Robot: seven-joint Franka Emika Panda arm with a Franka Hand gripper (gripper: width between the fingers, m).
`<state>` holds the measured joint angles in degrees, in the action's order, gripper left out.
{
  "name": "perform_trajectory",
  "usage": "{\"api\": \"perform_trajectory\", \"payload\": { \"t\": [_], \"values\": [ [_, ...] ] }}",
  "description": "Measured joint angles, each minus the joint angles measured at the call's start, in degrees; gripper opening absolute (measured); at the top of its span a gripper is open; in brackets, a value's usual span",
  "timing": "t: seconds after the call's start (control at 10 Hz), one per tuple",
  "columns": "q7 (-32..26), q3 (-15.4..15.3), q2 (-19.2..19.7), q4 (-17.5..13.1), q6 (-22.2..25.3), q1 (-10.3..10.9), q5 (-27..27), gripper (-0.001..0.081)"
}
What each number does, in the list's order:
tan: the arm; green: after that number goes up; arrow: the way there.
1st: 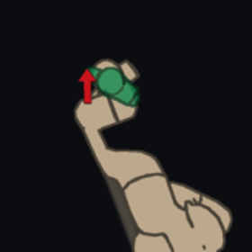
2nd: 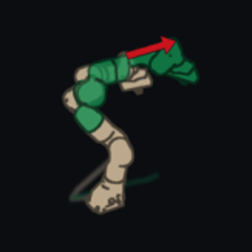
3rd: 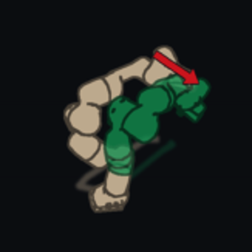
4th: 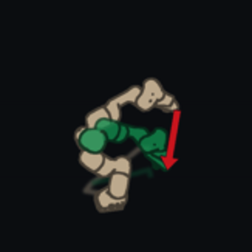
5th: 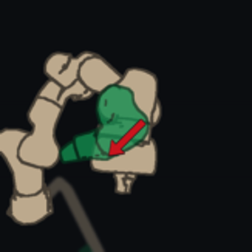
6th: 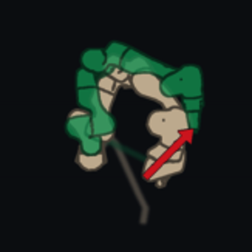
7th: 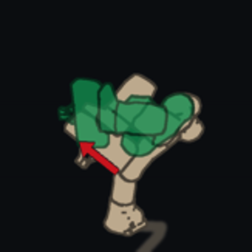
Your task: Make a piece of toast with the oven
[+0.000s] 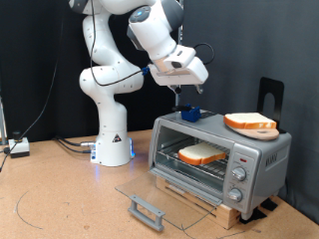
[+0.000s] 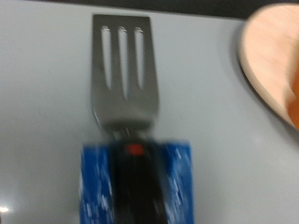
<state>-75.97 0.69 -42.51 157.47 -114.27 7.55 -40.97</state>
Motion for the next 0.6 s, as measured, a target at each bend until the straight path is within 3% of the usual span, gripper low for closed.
{"api": "perform_trajectory", "payload": {
  "t": [0.4,0.6],
  "values": [
    [-0.61,6.27,0.68,-2.32,4.48,-4.83,7.37,0.0809],
    [-1.43,7.31,1.45,-2.81,5.53,-5.33,7.82,0.0809]
  ]
}}
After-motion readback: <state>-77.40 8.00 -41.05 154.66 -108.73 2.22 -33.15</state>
